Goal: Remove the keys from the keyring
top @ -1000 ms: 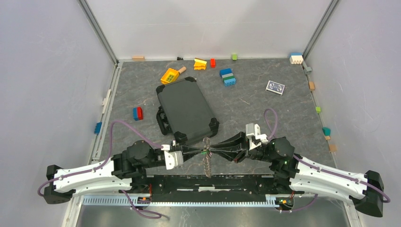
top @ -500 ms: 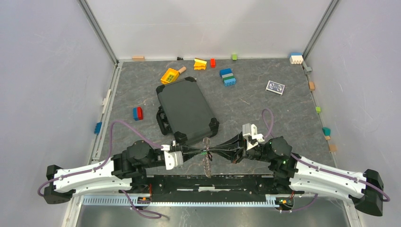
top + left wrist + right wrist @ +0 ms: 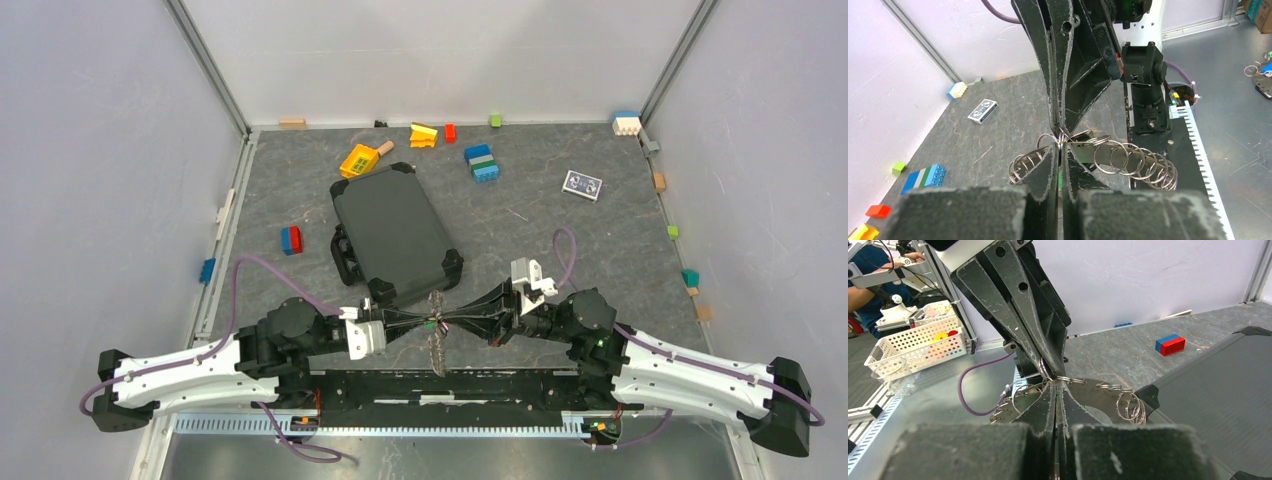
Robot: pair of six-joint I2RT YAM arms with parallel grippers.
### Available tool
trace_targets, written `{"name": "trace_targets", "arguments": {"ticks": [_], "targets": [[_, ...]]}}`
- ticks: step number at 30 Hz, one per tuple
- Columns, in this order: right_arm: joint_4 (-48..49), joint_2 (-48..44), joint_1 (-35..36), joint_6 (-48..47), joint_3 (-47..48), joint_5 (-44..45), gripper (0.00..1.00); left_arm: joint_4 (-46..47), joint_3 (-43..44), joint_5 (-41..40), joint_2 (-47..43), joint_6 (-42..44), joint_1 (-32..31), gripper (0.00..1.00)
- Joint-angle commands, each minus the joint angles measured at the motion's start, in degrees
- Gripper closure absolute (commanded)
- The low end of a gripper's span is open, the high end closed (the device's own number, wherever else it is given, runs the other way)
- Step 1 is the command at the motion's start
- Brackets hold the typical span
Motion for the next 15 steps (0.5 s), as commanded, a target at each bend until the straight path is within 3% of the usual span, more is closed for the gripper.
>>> {"name": "trace_targets", "arguments": {"ticks": [1, 15], "targets": [[-0.30, 0.55, 0.07, 1.13, 0.87, 1.00, 1.00, 5.71, 0.49, 1.50, -0.81, 0.10, -0.10, 0.98], [-4.20, 1.02, 0.12, 0.60, 2.00, 1.84, 1.00, 5.41, 0.30, 1.15, -1.69, 0.50, -0.10, 0.98]]}}
